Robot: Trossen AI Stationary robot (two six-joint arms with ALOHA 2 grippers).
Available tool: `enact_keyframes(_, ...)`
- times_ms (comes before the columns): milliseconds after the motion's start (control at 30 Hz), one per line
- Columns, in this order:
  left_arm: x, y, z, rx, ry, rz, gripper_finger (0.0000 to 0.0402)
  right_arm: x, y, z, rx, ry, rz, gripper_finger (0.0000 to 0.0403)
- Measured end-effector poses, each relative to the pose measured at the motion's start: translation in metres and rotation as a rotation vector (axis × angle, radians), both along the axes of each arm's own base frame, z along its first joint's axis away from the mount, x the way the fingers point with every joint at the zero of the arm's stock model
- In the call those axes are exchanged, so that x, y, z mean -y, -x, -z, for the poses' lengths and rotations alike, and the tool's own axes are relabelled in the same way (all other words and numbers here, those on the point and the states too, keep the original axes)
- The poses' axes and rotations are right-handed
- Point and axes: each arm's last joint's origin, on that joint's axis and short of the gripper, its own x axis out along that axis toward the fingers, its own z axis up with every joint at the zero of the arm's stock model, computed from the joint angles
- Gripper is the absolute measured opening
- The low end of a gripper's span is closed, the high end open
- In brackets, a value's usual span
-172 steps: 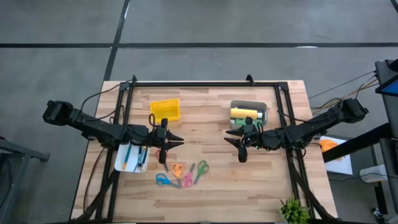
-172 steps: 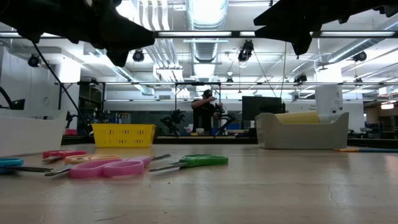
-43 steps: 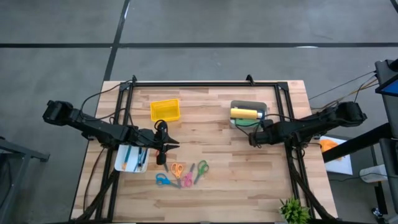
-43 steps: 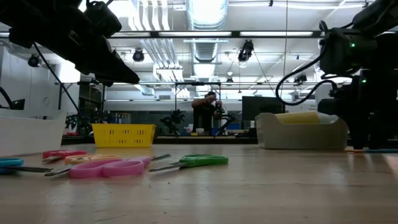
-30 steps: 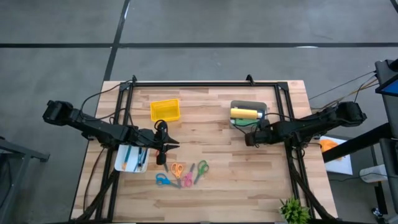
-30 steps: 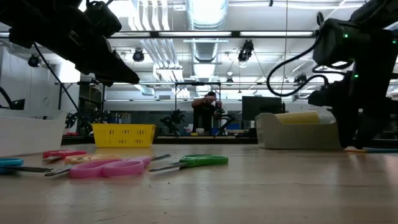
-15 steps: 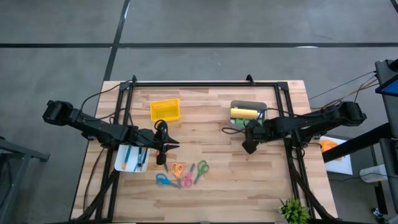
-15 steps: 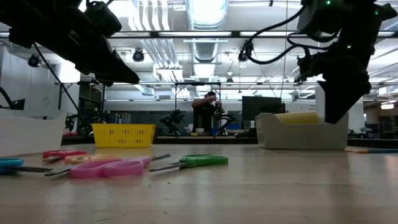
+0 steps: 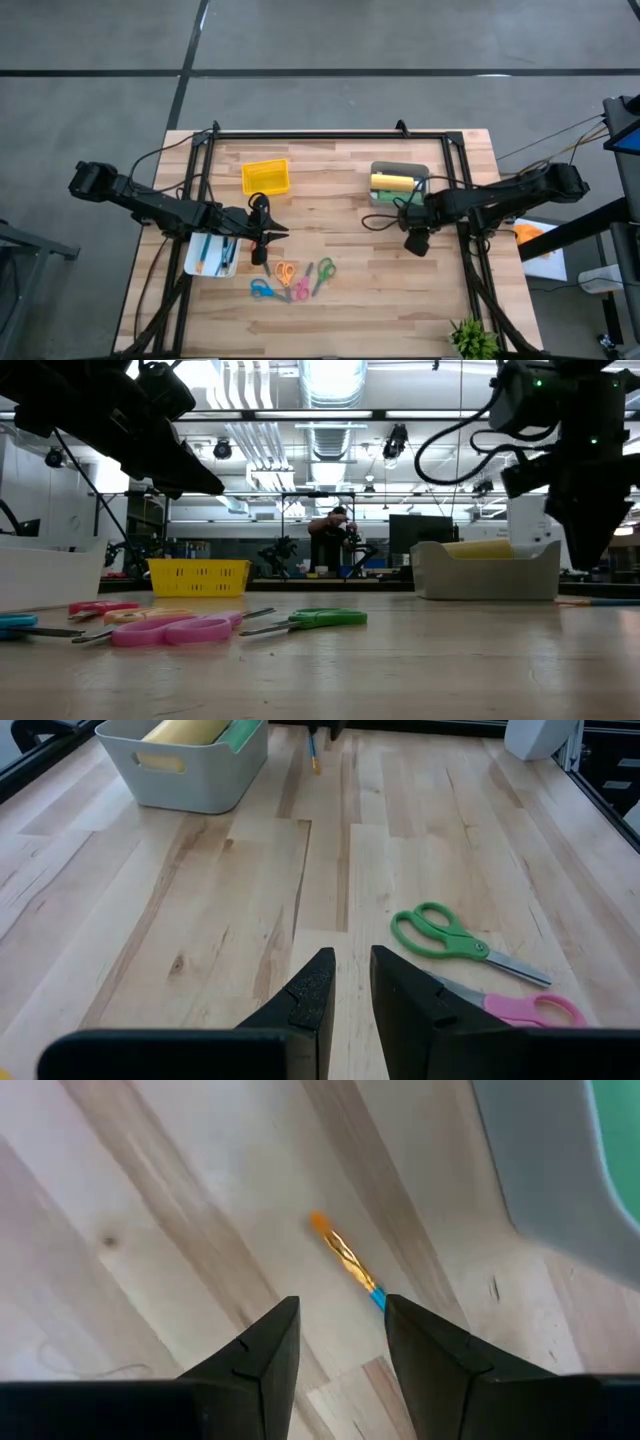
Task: Pick & Place Paint Supplies
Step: Put the blue paintbrush into the white bin
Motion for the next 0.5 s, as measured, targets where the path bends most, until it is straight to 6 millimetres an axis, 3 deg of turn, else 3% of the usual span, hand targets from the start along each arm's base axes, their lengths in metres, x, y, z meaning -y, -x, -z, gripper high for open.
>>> enact_keyframes(500, 0.000, 0.000, 0.000, 0.000, 0.000, 0.000, 0.0071, 0.002, 0.014, 0.031, -0.018, 0.008, 0.000, 0.0148)
